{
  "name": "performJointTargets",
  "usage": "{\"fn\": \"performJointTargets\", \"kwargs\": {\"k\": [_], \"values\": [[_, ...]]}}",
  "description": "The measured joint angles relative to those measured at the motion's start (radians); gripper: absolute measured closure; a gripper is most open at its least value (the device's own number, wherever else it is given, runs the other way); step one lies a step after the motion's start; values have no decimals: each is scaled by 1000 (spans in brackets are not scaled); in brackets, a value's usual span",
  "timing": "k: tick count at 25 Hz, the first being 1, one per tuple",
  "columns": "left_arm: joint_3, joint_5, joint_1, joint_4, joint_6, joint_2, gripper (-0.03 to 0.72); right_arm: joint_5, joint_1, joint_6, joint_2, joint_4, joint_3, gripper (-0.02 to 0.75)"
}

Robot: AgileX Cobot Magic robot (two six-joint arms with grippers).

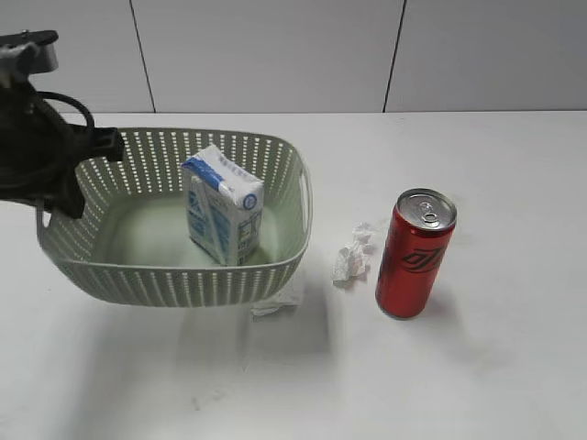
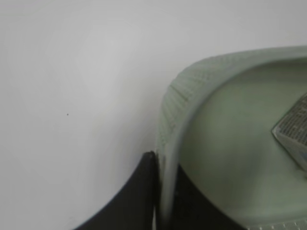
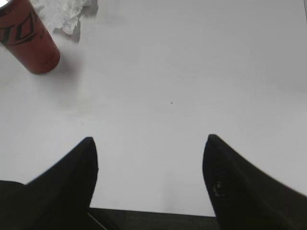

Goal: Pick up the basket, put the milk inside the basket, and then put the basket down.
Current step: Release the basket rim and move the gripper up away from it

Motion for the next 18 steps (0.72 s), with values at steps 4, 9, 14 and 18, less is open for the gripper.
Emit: {"fn": "performJointTargets", "kwargs": {"k": [4,9,14,18], "values": [[-107,9,20,-46,54,103,681,-12,0,0,-169,2,77,198],[-262,22,22,-66,73,230,681,-15,0,-1,-332,4,162,198],[-414,49,23,-81,94,350,681,-52,0,0,-445,20,195,198],[-521,58,23,-106,96,439,681,-57,0,-1,-466,24,195,198]]}}
